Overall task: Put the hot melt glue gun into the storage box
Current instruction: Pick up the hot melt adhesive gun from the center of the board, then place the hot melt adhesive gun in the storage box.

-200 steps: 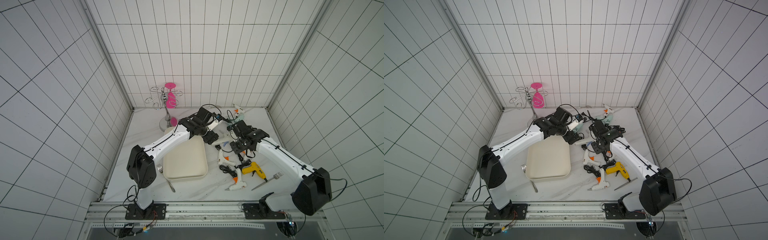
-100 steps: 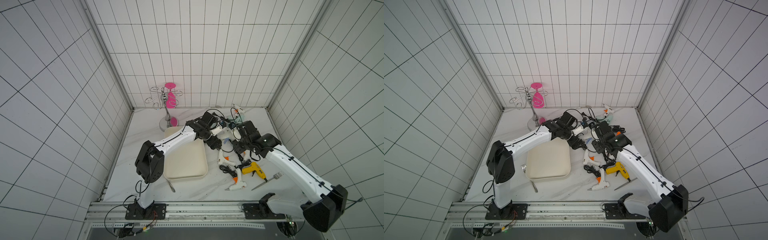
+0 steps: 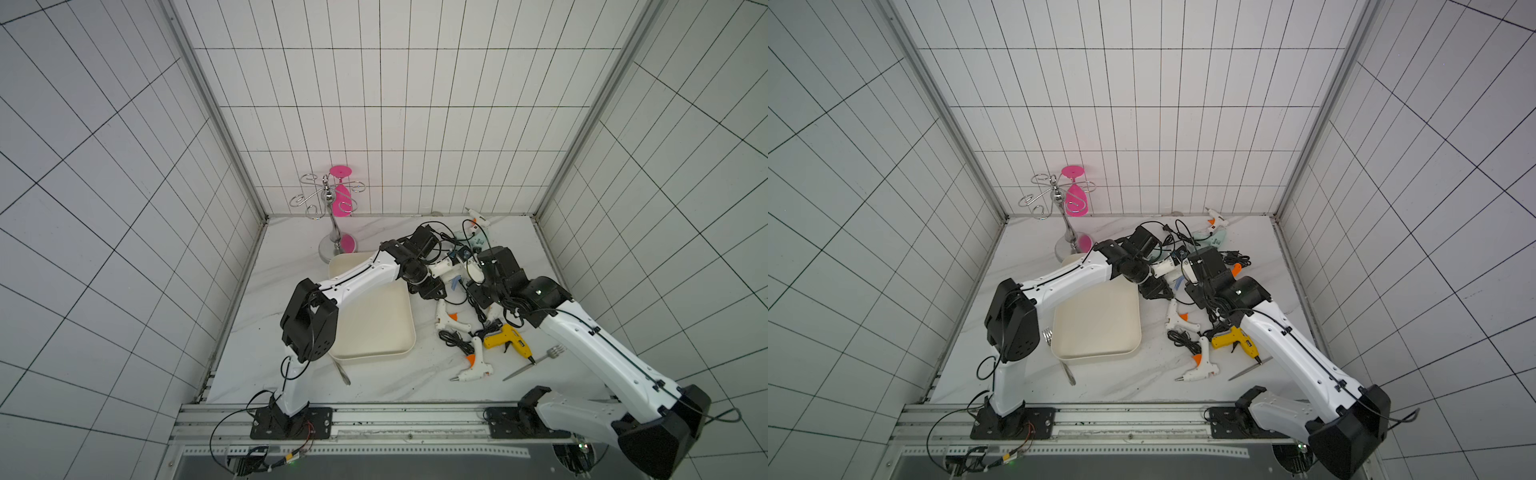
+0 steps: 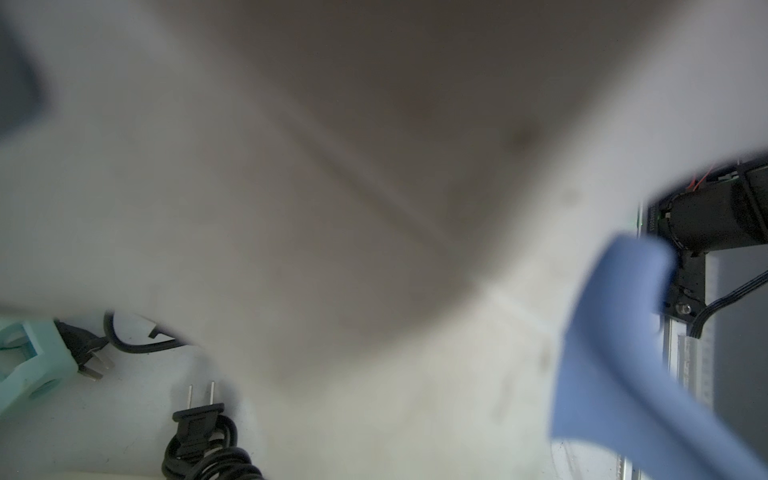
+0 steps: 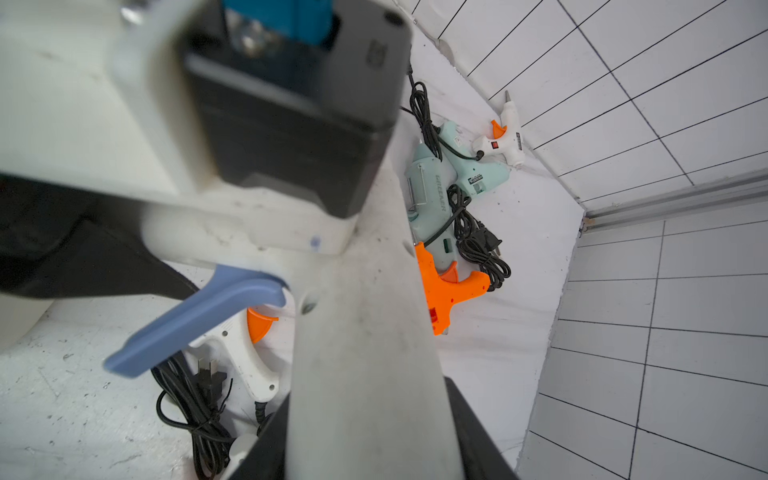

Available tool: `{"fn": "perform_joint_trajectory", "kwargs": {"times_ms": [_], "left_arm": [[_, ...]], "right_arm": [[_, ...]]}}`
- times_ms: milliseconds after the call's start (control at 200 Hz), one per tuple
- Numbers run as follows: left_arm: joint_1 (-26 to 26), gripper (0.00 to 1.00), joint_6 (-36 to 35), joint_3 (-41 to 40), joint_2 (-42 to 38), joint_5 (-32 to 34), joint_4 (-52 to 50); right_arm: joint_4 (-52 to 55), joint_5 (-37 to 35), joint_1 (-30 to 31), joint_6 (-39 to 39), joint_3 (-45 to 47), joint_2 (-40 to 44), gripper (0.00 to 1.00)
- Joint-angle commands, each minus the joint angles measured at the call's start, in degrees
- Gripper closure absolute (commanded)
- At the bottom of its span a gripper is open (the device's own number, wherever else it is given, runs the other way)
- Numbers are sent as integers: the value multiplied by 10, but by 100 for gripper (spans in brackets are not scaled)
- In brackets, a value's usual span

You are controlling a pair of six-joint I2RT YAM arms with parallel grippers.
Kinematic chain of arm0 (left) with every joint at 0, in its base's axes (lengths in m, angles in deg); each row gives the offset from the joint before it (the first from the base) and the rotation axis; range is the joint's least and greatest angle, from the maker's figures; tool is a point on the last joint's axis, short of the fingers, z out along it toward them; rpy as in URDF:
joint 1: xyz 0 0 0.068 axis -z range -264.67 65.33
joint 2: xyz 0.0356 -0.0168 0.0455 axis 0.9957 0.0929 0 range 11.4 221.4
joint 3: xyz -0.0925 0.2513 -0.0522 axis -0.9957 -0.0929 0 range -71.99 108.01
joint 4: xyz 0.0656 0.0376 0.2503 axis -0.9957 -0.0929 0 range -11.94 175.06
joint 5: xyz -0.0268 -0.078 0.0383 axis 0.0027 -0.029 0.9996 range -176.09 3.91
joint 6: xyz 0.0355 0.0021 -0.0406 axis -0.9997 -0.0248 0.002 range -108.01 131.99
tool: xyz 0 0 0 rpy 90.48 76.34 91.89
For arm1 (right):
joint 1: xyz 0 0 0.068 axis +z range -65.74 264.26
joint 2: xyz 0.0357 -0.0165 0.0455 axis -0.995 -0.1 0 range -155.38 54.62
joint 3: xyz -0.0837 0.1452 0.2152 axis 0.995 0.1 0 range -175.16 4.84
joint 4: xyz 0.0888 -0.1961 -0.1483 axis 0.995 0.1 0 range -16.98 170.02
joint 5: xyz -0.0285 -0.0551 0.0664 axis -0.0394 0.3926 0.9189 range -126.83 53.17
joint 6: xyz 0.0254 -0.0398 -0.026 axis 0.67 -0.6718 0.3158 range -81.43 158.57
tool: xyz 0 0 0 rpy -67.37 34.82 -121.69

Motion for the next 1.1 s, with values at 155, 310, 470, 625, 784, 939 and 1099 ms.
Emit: {"fn": "perform_joint_trajectory", "kwargs": {"times_ms": [155,310,470,625,784,939,1099], "left_arm": [[-7,98,164,8,-111,13,135],[-15,98,229,61,-146,51,144],[-33,97,284,109,-181,82,124],[-72,97,293,109,-213,161,17],[-83,98,288,-39,-278,251,-11],[-104,100,331,-212,-338,313,39],[-120,100,338,-337,-350,335,109]], "right_arm": [[-39,-99,-33,117,-25,65,1],[-87,-21,-105,153,-26,156,1],[-63,25,-138,158,-34,137,1],[-47,70,-138,195,-26,100,1],[-44,86,-139,204,-17,70,1],[-18,90,-139,224,-21,16,1],[-5,111,-140,255,-9,-30,0]]}}
